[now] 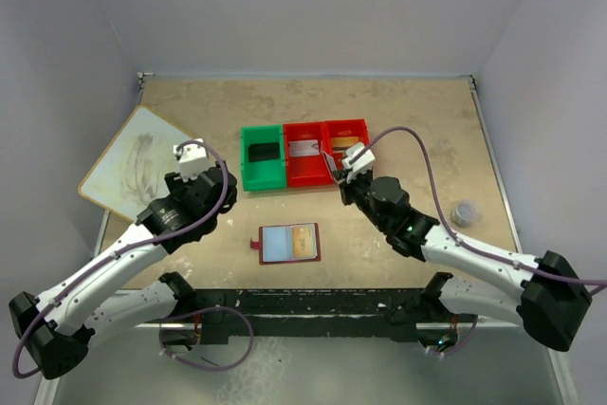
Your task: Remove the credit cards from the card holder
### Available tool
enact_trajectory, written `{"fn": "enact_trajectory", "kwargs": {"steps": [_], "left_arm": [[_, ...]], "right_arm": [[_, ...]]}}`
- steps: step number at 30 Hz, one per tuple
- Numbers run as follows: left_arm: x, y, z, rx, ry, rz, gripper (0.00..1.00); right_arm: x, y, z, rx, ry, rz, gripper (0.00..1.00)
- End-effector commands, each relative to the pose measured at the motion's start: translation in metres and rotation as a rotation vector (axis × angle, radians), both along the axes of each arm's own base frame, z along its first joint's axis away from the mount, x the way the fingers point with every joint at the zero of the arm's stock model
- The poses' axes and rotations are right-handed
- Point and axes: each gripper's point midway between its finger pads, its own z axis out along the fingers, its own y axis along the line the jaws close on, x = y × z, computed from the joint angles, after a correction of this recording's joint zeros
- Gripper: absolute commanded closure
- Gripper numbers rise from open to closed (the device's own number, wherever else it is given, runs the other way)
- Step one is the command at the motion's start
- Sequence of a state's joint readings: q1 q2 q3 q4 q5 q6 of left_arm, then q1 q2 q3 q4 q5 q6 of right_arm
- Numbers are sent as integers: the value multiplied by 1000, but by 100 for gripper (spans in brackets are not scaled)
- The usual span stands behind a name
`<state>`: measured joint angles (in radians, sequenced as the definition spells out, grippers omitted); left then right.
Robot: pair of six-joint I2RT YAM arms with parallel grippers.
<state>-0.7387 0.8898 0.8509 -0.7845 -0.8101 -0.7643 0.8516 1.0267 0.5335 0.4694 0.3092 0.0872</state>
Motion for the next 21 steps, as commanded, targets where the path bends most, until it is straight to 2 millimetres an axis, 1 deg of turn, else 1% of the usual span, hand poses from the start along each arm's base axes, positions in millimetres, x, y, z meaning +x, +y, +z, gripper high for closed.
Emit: {"fn": "enact_trajectory", "kwargs": {"steps": [1,3,5,7,10,12,14,15,16,21], "left_arm": [[1,21,16,52,-62,85,25],[1,21,16,49,-60,89,25],[0,20,14,45,-52,84,25],[-1,21,14,47,-48,86,25],[-1,24,16,50,-58,102,24],[-2,26,19,50,-65,111,24],[-3,28,22,42,-78,117,24],[-3,29,24,37,-85,121,24],[-4,30,26,31,-94,124,24],[-7,32,33,-3,-123,121,24]], "right_arm": [[36,-2,34,-200,-207,39,100],[46,11,36,-236,-232,166,100],[55,23,32,-324,-263,244,100],[69,31,26,-427,-274,273,100],[90,34,15,-534,-272,276,100],[96,41,10,-559,-263,320,100],[96,49,0,-572,-258,390,100],[100,56,4,-571,-276,405,100],[105,58,5,-582,-287,403,100],[131,56,-22,-713,-235,372,100]]}}
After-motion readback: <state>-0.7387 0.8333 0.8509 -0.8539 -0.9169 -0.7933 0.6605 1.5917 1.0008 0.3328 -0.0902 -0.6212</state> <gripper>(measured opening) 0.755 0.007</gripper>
